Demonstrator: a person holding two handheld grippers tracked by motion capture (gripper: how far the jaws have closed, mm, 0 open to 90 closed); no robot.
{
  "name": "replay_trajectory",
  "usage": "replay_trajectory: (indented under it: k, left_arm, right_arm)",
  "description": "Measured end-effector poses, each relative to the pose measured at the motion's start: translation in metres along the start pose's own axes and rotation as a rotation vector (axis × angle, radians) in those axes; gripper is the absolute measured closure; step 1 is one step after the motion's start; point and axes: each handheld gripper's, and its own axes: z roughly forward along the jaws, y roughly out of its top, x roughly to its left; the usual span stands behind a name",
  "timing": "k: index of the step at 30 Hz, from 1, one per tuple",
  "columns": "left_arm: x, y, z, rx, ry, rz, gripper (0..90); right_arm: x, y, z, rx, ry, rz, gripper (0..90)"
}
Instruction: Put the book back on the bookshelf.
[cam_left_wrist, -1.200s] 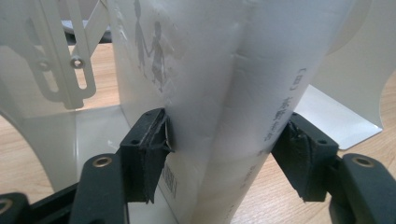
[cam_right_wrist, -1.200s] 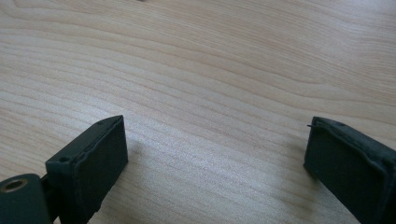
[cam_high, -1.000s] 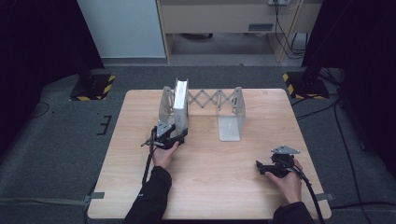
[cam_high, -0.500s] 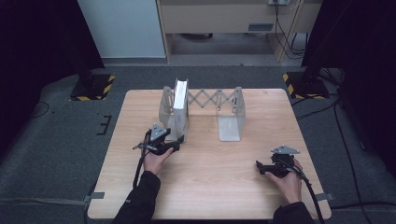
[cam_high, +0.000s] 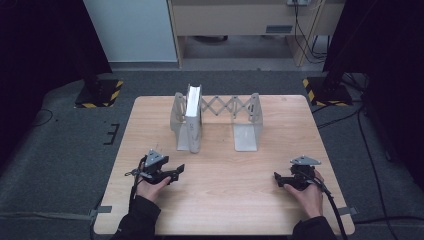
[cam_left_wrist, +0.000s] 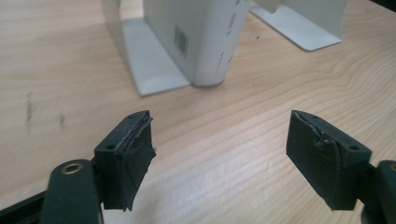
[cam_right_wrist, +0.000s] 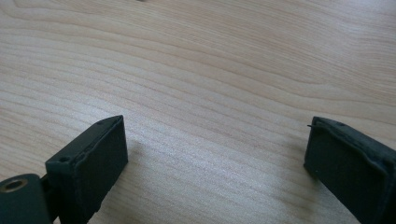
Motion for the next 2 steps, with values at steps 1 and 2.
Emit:
replay_trajectory:
  k: [1,2]
  left_arm:
    - [0.0029,-0.0021,-0.0027,0.002,0.011,0.0,22.0]
    - [0.0062,-0.0042,-0.0057,0.006,0.022,-0.005,21.8]
  right_arm:
    - [0.0,0.0,0.0,0.0,-0.001,0.0,6.2]
    - [0.0002,0.0,-0.0001,0.001,-0.001,0.002,6.3]
